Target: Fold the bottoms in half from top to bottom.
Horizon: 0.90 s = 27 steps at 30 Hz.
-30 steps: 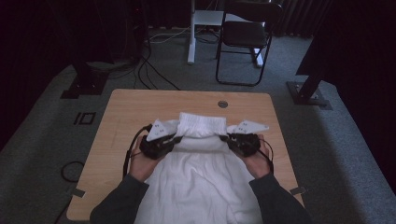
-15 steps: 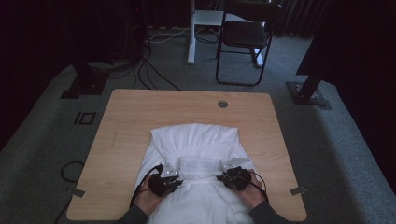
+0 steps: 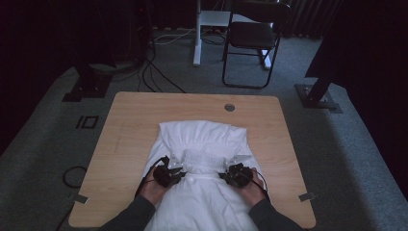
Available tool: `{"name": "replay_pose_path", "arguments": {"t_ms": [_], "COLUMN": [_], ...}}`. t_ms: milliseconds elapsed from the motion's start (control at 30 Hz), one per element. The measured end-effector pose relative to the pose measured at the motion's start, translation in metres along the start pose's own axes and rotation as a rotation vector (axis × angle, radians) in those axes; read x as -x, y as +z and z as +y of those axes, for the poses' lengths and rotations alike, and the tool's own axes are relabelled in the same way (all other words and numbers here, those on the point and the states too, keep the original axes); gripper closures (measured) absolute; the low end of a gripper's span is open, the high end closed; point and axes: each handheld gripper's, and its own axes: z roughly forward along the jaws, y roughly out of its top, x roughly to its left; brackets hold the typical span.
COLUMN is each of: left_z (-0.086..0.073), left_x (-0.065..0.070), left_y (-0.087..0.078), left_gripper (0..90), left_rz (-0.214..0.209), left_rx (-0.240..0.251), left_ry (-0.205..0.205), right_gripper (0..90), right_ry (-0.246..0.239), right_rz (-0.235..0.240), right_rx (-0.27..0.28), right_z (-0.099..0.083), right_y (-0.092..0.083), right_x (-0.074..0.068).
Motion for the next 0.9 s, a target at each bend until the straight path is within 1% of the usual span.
{"name": "replay_pose_path", "arguments": {"t_ms": [67, 100, 167, 200, 267, 300, 333, 367, 433, 500, 633, 700, 800, 900], "left_z": [0.005, 0.007, 0.012, 0.015, 0.020, 0.020, 0.023, 0.028, 0.032, 0.036, 0.043, 0.047, 0.051, 0.053], "left_x": [-0.012, -0.018, -0.025, -0.028, -0.034, -0.034, -0.038, -0.045, -0.050, -0.055, -0.065, -0.071, -0.076, -0.079], "left_y": [0.004, 0.007, 0.011, 0.013, 0.017, 0.017, 0.020, 0.025, 0.029, 0.033, 0.040, 0.044, 0.048, 0.050], "left_gripper": [80.4, 80.4, 80.4, 80.3, 80.4, 80.4, 80.4, 80.4, 80.4, 80.4, 80.4, 80.4, 80.3, 80.3], "left_rz": [-0.006, -0.001, 0.011, 0.019, 0.035, 0.035, 0.040, 0.050, 0.062, 0.079, 0.097, 0.111, 0.127, 0.135], "left_rx": [-0.002, 0.000, -0.002, -0.009, -0.013, -0.013, -0.010, -0.005, -0.003, -0.003, -0.002, 0.003, 0.010, 0.008], "left_ry": [-0.020, -0.030, -0.030, -0.022, -0.023, -0.023, -0.030, -0.041, -0.053, -0.056, -0.078, -0.091, -0.112, -0.114], "right_gripper": [82.5, 82.6, 83.1, 83.3, 83.6, 83.6, 83.7, 83.8, 83.8, 83.8, 83.8, 83.7, 83.8, 83.7], "right_ry": [0.015, 0.020, 0.037, 0.040, 0.051, 0.051, 0.063, 0.069, 0.073, 0.081, 0.093, 0.118, 0.167, 0.173], "right_rz": [0.006, 0.013, 0.025, 0.025, 0.027, 0.027, 0.026, 0.023, 0.010, 0.000, -0.024, -0.034, -0.046, -0.058], "right_rx": [0.006, 0.011, 0.015, 0.014, 0.021, 0.021, 0.022, 0.021, 0.020, 0.014, -0.012, -0.013, 0.003, 0.003], "right_z": [0.006, 0.009, 0.015, 0.019, 0.026, 0.026, 0.033, 0.036, 0.043, 0.050, 0.066, 0.073, 0.080, 0.083], "right_y": [0.005, 0.008, 0.014, 0.016, 0.022, 0.022, 0.027, 0.029, 0.034, 0.038, 0.047, 0.052, 0.058, 0.061], "right_x": [0.006, 0.010, 0.018, 0.022, 0.032, 0.032, 0.042, 0.045, 0.052, 0.058, 0.071, 0.077, 0.084, 0.086]}}
